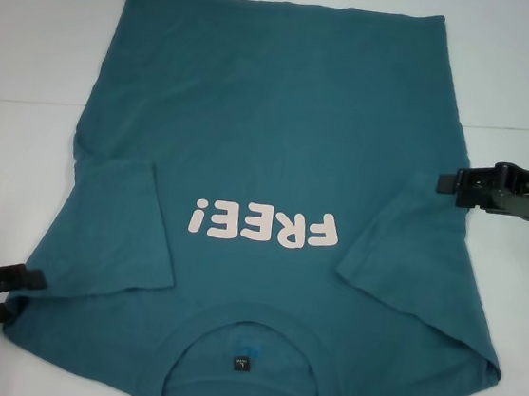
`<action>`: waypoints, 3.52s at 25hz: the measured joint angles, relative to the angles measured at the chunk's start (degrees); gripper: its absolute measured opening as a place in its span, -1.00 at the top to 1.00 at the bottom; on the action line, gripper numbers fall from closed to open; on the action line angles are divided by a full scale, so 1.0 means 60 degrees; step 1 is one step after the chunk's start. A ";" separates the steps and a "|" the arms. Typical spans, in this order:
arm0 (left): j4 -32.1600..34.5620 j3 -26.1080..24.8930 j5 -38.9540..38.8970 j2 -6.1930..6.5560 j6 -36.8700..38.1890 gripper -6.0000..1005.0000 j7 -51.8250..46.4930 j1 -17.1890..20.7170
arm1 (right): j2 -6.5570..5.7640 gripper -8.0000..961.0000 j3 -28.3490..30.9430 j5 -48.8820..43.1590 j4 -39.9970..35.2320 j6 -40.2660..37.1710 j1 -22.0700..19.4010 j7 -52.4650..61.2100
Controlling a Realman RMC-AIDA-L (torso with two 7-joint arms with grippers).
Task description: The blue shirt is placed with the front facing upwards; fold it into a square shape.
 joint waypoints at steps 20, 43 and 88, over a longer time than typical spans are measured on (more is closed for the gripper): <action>0.0060 -0.0021 0.0030 0.0109 -0.0027 -0.53 -0.0209 -0.0223 | 0.0000 -0.07 0.0020 0.0000 0.0004 0.0056 -0.0087 0.0001; 0.0343 -0.0185 0.0059 0.0016 0.0516 -0.52 -0.0647 0.0309 | -0.0012 -0.07 0.0045 0.0045 -0.0020 0.0068 -0.0090 0.0001; 0.0077 -0.0258 0.0343 0.0105 0.0094 -0.52 -0.1123 -0.0170 | 0.0000 -0.06 0.0140 0.0059 0.0031 0.0199 -0.0133 0.0001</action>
